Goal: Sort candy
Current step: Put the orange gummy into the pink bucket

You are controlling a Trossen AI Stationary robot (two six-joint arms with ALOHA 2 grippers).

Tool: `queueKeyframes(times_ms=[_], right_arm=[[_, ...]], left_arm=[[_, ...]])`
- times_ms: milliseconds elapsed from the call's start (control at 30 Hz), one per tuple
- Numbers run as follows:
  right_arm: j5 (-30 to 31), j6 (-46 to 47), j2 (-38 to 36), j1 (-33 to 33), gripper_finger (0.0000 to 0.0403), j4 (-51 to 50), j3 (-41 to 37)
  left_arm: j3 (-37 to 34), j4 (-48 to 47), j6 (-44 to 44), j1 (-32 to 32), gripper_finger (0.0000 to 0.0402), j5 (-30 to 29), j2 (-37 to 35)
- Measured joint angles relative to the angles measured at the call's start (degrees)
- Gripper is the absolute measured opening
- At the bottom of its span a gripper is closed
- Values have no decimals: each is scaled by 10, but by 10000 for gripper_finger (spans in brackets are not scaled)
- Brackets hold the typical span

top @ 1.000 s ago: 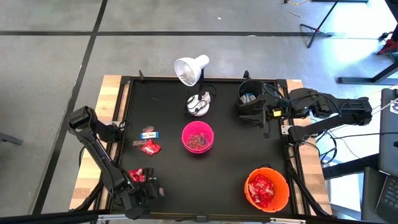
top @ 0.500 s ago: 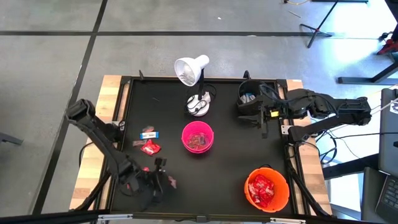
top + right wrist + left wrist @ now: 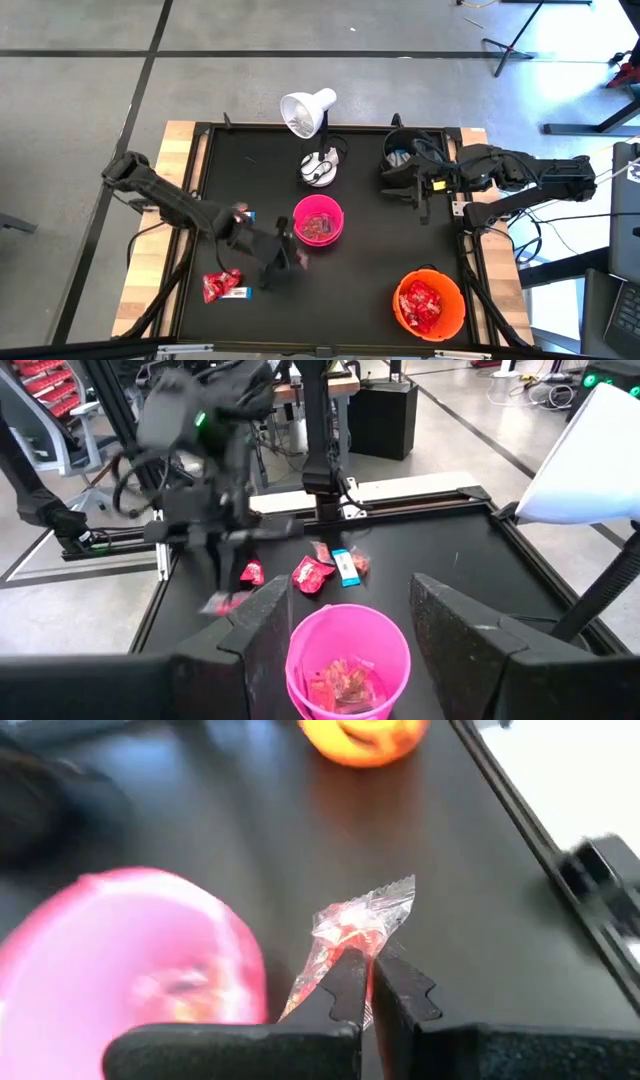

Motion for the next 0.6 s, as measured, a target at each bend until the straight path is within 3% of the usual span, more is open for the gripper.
queueKeyframes(times_ms=[267,500,600], right_arm=[[0,0,0,0,198,0,0],[5,-6,13,0,198,13,0],[3,-13,24,0,198,13,0]], left_arm=[[0,65,104,74,0,15,-74],[-1,119,126,141,0,69,-57],[-13,108,100,165,0,63,-36]])
